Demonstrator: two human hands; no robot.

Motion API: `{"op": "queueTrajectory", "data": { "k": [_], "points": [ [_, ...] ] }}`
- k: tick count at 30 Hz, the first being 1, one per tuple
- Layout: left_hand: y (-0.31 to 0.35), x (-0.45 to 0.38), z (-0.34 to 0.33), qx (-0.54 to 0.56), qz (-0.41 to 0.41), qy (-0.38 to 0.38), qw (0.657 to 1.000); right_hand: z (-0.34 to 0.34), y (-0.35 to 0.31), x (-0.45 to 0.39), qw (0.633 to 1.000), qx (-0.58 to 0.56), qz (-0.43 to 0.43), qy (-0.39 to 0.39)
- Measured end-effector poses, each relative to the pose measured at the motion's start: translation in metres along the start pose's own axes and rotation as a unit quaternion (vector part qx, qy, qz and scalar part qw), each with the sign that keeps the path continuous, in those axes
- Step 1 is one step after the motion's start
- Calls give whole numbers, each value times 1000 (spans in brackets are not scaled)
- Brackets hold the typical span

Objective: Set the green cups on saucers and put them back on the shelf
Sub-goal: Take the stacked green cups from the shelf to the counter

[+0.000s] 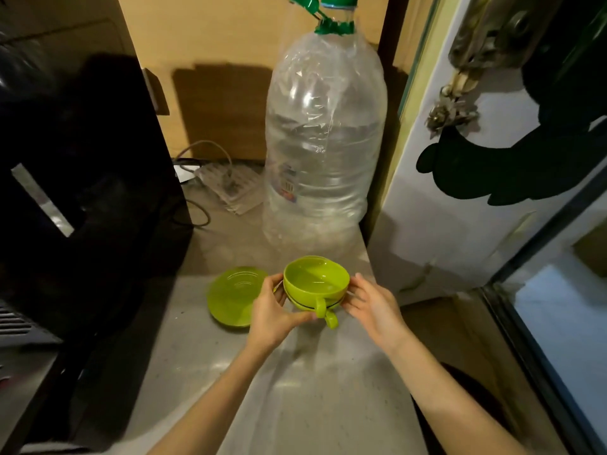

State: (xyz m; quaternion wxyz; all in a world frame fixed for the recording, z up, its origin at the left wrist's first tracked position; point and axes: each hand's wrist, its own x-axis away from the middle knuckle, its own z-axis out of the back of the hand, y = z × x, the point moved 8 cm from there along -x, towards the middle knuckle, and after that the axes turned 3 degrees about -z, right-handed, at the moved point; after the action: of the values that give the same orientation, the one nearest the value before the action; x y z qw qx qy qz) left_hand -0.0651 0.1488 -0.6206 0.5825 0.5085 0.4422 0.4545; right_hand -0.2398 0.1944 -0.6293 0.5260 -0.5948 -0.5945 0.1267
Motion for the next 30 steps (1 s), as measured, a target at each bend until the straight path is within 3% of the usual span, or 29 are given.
{"op": "queueTrajectory", "data": {
  "k": [9, 18, 21, 23, 26, 30],
  "points": [
    [-31, -12, -5, -12, 47, -7, 999, 11, 18, -25, 998, 4, -32, 46],
    [-33, -12, -9, -34, 41, -9, 999, 18, 16, -32, 998, 18, -29, 59],
    [-29, -11, -9, -74, 44, -24, 996, 17, 11, -34, 996, 71, -43, 45],
    [-26, -11, -4, -112, 56, -40, 991, 14, 0, -37, 985, 164, -48, 31],
    [-16, -10, 13, -153, 86, -84, 981, 0, -34, -45, 925, 378, 38, 28],
    [16, -11, 46, -173, 31, -93, 980, -56, -62, -45, 761, 617, 201, -10]
  ]
}}
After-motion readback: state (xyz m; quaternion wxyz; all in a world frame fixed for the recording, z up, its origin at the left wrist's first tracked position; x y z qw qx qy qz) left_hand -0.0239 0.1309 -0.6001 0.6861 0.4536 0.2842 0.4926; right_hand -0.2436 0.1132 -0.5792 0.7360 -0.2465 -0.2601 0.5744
